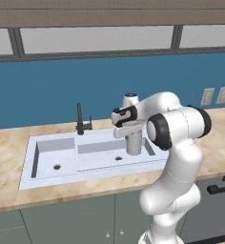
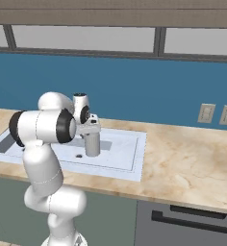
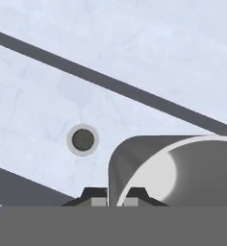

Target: Place the strainer in the left basin and the glass cup in the right basin of the sink.

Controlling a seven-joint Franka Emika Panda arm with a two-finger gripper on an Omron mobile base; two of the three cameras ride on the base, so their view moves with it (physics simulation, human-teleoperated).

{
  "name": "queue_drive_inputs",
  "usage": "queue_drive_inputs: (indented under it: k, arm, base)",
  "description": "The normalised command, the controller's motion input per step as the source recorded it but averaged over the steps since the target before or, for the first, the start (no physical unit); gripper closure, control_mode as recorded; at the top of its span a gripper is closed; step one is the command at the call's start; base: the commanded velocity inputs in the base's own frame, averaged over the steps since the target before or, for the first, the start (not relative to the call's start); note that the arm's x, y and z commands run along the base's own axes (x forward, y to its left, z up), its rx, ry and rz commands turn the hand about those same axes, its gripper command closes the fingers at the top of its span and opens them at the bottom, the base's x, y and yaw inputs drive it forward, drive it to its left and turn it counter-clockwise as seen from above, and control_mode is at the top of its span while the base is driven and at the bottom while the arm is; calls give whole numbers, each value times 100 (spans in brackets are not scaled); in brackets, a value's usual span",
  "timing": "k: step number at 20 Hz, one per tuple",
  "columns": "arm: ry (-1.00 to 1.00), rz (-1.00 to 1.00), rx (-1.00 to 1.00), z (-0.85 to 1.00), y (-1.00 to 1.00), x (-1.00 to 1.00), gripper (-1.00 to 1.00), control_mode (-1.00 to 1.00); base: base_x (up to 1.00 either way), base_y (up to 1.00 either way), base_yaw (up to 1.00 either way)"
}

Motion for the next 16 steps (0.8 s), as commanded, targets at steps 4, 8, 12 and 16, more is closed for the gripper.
queue_drive_inputs:
  k: [4, 8, 12, 16]
  arm:
    - [-6, 0, 0, -38, 0, 0, 100, -100]
    - [-10, 0, 0, -26, 0, 6, 100, -100]
    - [-11, 0, -1, -33, 0, 2, 100, -100]
    - [-7, 0, 0, -17, 0, 0, 100, -100]
  base:
    - [0, 0, 0]
    - [0, 0, 0]
    - [0, 0, 0]
    - [0, 0, 0]
